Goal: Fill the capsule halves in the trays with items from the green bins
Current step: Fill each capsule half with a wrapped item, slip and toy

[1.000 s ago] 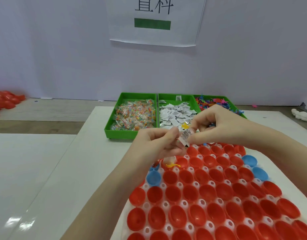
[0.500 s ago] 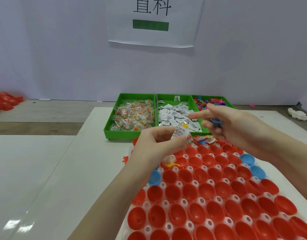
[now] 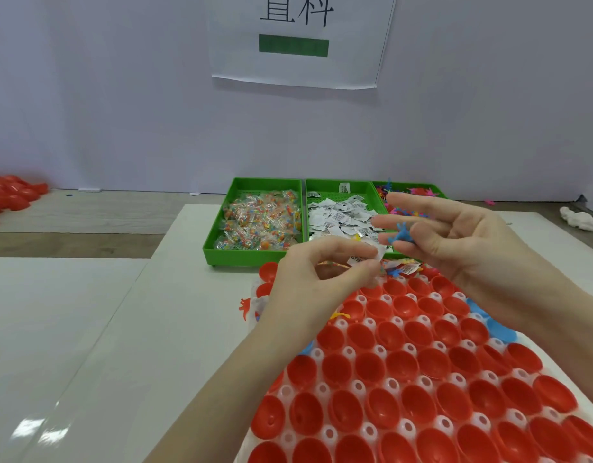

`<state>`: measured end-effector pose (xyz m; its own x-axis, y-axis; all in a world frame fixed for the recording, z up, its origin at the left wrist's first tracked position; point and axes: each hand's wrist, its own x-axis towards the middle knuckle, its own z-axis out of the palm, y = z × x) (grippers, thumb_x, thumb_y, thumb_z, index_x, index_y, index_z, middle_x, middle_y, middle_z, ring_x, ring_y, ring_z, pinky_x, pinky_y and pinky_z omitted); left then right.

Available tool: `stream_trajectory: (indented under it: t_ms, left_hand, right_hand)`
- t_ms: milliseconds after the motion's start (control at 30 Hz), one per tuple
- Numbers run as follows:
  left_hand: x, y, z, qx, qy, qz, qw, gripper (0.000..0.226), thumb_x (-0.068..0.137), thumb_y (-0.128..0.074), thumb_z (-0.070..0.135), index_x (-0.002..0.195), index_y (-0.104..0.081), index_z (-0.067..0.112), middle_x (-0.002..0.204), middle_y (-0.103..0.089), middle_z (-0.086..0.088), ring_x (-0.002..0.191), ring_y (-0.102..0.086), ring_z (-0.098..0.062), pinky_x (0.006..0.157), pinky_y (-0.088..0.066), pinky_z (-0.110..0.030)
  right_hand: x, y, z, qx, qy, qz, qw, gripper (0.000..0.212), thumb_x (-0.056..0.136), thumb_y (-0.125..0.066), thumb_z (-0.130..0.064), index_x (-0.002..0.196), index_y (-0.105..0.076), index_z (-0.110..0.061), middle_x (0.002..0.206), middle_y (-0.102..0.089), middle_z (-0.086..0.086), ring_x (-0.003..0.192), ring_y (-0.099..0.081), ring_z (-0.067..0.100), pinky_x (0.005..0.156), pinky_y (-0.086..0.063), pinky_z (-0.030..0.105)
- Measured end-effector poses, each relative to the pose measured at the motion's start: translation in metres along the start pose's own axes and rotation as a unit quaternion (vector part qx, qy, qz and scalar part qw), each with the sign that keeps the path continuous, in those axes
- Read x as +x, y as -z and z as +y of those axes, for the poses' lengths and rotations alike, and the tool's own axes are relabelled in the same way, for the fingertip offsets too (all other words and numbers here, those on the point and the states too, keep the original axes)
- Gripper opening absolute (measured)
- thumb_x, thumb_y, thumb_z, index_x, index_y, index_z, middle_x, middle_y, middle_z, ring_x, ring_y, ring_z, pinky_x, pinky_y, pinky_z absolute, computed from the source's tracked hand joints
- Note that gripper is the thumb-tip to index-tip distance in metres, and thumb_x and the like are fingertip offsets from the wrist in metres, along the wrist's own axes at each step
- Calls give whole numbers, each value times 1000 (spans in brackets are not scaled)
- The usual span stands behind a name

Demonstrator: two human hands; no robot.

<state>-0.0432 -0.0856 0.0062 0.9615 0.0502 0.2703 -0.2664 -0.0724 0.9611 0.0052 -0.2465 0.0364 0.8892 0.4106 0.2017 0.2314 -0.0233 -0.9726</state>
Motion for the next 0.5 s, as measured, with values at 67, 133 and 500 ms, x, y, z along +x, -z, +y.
stream_trajectory:
  t_ms: [67,133,500]
  left_hand:
    - [0,0,1,-5,-1,0,1000,10,79,-69,6,83,-70,15,77,-72,-6,68,-70,-10,71,-55,-31]
    - [0,1,2,-3,-4,-3,1000,11,78,-69,5,84,-70,14,79,-72,-5,70,-70,-12,73,-54,-34]
    - [0,2,7,33,-29,-27,999,28,69,-76,1,83,-67,23,77,-71,-4,71,-68,-17,71,-54,-28]
  right_hand:
    - [-4,-1,-2,-30,15,-20,999,44,75,-52,-19,118,-55,-30,101,-72,-7,92,-69,13,80,-53,18]
    - [-7,-2,-4,-56,34,-24,998,51,75,-51,-22,125,-48,-31,100,-72,-9,92,-69,11,82,-53,21]
    - [-9,-18,-6,-145,-13,-29,989,72,88,-53,-7,145,-18,-31,88,-67,-30,95,-60,-14,83,-42,7]
